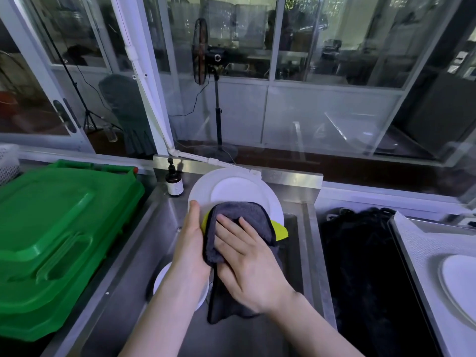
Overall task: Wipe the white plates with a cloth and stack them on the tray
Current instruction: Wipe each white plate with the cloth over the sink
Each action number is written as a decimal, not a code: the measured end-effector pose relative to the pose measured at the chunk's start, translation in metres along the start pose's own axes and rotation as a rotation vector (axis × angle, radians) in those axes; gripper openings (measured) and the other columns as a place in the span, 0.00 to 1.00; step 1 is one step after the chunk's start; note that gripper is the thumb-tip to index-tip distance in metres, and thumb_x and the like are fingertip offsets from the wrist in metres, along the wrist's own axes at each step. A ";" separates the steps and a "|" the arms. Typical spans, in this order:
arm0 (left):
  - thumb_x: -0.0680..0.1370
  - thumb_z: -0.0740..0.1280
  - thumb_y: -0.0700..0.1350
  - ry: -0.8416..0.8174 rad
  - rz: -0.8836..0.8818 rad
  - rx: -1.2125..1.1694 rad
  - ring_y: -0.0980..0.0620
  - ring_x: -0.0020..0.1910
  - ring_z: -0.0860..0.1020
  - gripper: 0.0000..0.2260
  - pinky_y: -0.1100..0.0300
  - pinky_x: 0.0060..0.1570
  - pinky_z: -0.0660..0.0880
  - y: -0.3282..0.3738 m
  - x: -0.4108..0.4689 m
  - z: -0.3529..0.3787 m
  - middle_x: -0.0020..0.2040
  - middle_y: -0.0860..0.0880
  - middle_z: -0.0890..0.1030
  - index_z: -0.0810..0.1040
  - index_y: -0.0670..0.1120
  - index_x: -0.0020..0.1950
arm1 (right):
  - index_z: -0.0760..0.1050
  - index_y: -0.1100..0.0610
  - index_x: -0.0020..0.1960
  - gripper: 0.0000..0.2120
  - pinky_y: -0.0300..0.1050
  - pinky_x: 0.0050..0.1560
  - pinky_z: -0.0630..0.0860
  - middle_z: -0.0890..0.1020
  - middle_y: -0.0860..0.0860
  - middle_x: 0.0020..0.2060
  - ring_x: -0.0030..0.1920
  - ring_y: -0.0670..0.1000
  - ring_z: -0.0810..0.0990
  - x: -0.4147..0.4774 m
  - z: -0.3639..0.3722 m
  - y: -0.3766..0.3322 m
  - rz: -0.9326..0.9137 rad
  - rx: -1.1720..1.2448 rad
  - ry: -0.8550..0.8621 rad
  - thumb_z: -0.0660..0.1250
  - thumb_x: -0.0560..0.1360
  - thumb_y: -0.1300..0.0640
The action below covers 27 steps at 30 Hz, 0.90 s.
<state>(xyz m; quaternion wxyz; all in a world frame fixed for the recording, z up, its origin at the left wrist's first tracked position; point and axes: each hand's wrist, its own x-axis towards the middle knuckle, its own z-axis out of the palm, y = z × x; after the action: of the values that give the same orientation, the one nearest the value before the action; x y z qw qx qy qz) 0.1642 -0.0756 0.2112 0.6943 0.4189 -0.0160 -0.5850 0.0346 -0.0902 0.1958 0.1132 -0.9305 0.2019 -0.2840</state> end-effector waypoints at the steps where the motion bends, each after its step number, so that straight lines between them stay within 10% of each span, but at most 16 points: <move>1: 0.81 0.59 0.65 -0.008 -0.008 -0.011 0.45 0.44 0.87 0.33 0.57 0.36 0.83 0.001 0.002 -0.001 0.48 0.37 0.86 0.87 0.36 0.47 | 0.71 0.61 0.71 0.24 0.54 0.77 0.55 0.69 0.51 0.73 0.78 0.49 0.57 0.000 0.001 0.001 0.001 0.007 -0.008 0.60 0.75 0.58; 9: 0.84 0.58 0.60 0.090 0.174 0.066 0.51 0.38 0.87 0.19 0.58 0.29 0.81 0.006 0.009 -0.011 0.41 0.49 0.88 0.79 0.47 0.56 | 0.71 0.60 0.71 0.23 0.57 0.75 0.59 0.68 0.51 0.74 0.78 0.50 0.58 -0.044 -0.002 0.022 -0.033 -0.037 -0.048 0.60 0.77 0.58; 18: 0.82 0.55 0.64 -0.058 0.087 0.193 0.54 0.50 0.86 0.29 0.65 0.38 0.81 -0.011 -0.001 -0.009 0.53 0.45 0.87 0.90 0.49 0.45 | 0.70 0.58 0.73 0.23 0.48 0.78 0.49 0.67 0.50 0.75 0.78 0.45 0.54 0.010 -0.007 0.007 0.099 0.022 -0.012 0.54 0.80 0.53; 23: 0.83 0.60 0.57 -0.066 0.277 0.462 0.72 0.34 0.80 0.16 0.77 0.29 0.72 -0.019 -0.002 -0.019 0.34 0.65 0.84 0.82 0.54 0.42 | 0.67 0.61 0.74 0.21 0.53 0.77 0.51 0.65 0.52 0.75 0.78 0.46 0.52 0.033 -0.015 0.026 0.295 0.119 0.035 0.58 0.81 0.60; 27: 0.74 0.65 0.61 -0.111 0.263 0.360 0.56 0.50 0.86 0.18 0.66 0.42 0.80 -0.022 0.001 -0.022 0.51 0.48 0.88 0.89 0.51 0.49 | 0.68 0.60 0.73 0.21 0.50 0.78 0.48 0.64 0.50 0.76 0.79 0.45 0.51 0.009 -0.009 0.015 0.114 0.134 -0.037 0.58 0.81 0.58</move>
<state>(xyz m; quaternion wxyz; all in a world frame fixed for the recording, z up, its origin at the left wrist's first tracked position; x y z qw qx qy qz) 0.1582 -0.0636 0.1832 0.6765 0.4975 -0.2129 -0.4995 0.0319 -0.1081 0.2028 0.1950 -0.9129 0.2327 -0.2728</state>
